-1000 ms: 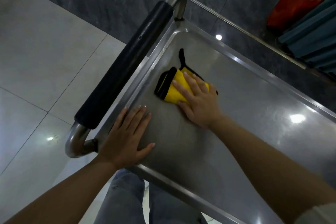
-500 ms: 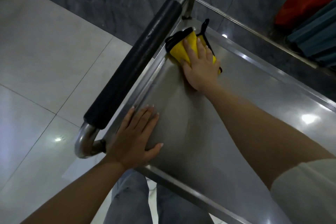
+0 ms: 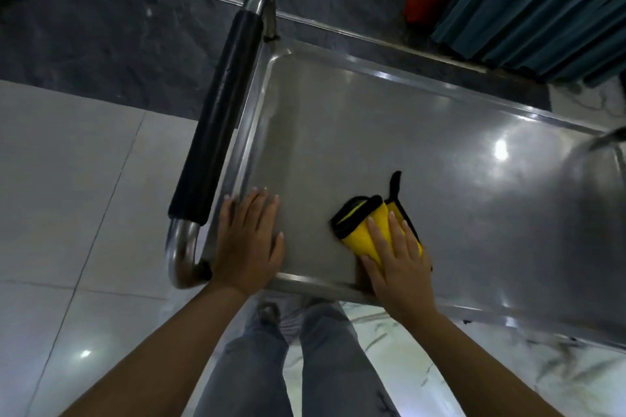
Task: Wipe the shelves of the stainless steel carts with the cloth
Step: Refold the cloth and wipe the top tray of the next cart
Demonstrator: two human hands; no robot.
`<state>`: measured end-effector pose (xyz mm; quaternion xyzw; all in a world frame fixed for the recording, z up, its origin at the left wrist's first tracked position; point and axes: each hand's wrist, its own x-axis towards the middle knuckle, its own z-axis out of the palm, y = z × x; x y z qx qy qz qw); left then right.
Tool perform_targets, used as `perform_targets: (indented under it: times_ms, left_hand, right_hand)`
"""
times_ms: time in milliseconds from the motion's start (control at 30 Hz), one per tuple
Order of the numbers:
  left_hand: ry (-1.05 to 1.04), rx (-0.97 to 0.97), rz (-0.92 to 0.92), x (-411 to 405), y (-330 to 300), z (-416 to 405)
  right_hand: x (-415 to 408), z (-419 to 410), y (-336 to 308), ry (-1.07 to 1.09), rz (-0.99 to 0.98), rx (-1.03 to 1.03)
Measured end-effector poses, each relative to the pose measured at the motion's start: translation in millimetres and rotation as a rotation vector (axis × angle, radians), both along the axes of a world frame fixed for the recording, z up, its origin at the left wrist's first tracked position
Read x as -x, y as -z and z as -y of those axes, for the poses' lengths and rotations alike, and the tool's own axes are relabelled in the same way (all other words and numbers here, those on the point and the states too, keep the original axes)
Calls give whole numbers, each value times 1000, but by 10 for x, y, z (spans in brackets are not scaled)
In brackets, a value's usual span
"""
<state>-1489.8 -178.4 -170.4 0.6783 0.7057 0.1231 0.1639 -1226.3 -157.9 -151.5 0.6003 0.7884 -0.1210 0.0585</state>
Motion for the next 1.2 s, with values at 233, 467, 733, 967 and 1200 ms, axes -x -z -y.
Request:
perform_targets:
  times_ms: [233, 467, 733, 967, 1200]
  left_hand:
    - [76, 94, -179, 46, 60, 363]
    - [106, 134, -233, 93, 31, 275]
    - [98, 148, -267, 28, 96, 292]
    - [92, 136, -289, -4, 103, 312]
    - [87, 173, -338, 23, 100, 273]
  right_hand:
    - [705, -62, 54, 582, -1, 39]
    - [1595, -185, 187, 51, -108, -39]
    - [524, -219, 170, 156, -14, -82]
    - [-474, -206, 164, 851, -54, -32]
    - [634, -482, 220, 663, -74, -50]
